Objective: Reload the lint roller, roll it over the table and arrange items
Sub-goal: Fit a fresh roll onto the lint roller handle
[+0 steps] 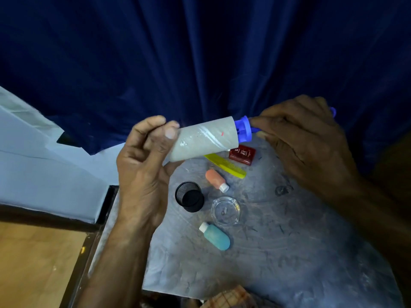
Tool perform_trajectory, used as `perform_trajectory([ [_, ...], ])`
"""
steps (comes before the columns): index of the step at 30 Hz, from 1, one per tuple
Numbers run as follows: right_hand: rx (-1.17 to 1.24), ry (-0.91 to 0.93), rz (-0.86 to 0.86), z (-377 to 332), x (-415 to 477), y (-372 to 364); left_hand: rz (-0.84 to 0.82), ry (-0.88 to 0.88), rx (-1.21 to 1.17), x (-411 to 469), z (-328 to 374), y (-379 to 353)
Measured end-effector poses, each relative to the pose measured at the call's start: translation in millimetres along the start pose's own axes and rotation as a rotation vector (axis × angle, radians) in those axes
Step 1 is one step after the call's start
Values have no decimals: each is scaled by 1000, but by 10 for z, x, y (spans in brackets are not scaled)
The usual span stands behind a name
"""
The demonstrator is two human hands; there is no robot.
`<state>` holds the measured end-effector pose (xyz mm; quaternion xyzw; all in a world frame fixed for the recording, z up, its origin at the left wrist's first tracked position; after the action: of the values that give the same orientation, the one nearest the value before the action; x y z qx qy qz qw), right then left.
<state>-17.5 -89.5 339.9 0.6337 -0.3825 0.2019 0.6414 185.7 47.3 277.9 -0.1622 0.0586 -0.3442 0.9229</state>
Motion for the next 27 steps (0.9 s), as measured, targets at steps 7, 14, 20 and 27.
perform_trajectory([
  [7,-8,55,73,-41,18,59,-133,-32,255,-29,79,55],
  [14,14,88,103,-49,73,132,-223,-227,272,-14,157,38],
  [20,67,84,103,-88,101,126,-367,-291,234,65,159,-152],
  [27,27,54,51,47,83,66,-442,-278,274,215,17,-273],
])
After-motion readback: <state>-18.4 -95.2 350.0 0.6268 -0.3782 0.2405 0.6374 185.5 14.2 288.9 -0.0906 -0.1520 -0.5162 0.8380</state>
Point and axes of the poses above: each hand's wrist, its own x-axis towards the middle knuckle, its own y-axis out of the back of the hand, z = x × y, the point moved 8 cm from there along x, towards the middle knuckle, and after that the axes turned 3 degrees about z, right-handed, at the moved point
